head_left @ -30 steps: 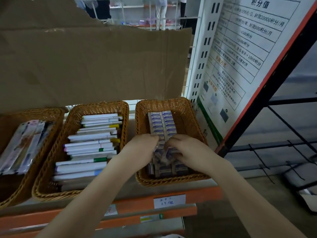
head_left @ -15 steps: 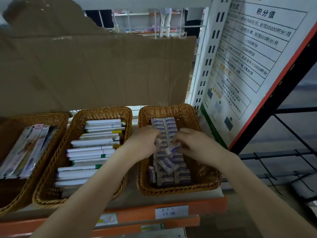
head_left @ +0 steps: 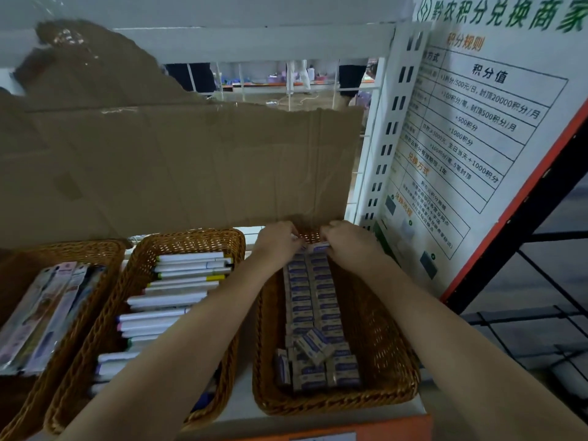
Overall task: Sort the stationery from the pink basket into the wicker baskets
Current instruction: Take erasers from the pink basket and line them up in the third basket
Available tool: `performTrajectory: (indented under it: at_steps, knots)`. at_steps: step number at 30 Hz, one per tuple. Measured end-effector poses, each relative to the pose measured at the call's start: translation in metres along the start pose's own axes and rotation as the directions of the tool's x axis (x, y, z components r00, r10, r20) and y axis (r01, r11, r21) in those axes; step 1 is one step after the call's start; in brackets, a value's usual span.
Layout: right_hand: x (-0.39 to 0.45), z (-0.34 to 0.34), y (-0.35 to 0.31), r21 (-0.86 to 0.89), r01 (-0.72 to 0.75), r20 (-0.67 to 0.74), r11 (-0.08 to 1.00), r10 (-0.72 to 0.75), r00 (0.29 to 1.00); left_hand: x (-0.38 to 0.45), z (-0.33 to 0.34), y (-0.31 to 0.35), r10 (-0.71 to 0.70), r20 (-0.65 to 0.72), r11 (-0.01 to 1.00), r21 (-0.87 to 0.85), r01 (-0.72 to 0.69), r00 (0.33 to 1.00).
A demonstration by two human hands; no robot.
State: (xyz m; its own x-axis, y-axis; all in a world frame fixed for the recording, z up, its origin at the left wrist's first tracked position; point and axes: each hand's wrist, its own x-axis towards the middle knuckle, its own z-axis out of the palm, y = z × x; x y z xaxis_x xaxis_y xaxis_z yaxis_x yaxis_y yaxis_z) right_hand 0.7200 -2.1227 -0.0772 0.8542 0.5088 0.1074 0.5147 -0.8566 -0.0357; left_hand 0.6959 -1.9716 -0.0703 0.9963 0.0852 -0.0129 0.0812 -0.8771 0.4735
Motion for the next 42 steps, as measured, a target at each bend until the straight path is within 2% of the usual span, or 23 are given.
performTrajectory:
  at_steps: [4,10,17,25,29,32,37,39,42]
  knots:
    - [0.006,0.005,0.002,-0.024,0.034,0.013,0.999,-0.033,0.999,0.003,0.005,-0.002,0.041,0.103,0.984,0.169,-0.058,0.994]
    - [0.005,0.012,0.007,0.039,0.031,0.026,0.999,-0.032,0.999,0.001,0.005,-0.009,0.164,0.085,0.886,0.425,-0.185,0.983]
    - [0.010,0.021,0.007,0.078,0.031,-0.020,0.996,-0.029,0.999,0.002,0.006,-0.013,0.197,0.085,0.841,0.497,-0.213,0.977]
    - [0.010,0.016,0.007,0.073,0.042,0.025,0.996,-0.044,0.999,0.000,-0.001,-0.016,0.237,0.084,0.885,0.393,-0.251,0.968]
    - [-0.011,0.002,0.004,0.117,0.037,-0.018,0.992,-0.035,0.999,-0.026,-0.013,-0.017,0.307,0.049,0.889,0.342,-0.305,0.950]
    - [-0.043,-0.007,-0.004,0.204,0.092,0.018,0.975,-0.098,0.995,-0.059,-0.017,-0.015,0.349,0.172,0.882,0.273,-0.385,0.921]
    - [-0.098,-0.011,-0.016,0.327,0.133,0.230,0.936,-0.215,0.949,-0.104,-0.010,-0.008,0.342,0.433,0.883,0.154,-0.442,0.834]
    - [-0.109,-0.008,-0.020,0.380,0.118,0.258,0.918,-0.227,0.939,-0.114,-0.006,-0.006,0.332,0.459,0.877,0.172,-0.449,0.824]
    - [-0.111,-0.002,-0.026,0.401,0.092,0.242,0.911,-0.202,0.949,-0.122,0.001,-0.006,0.352,0.419,0.849,0.234,-0.474,0.837]
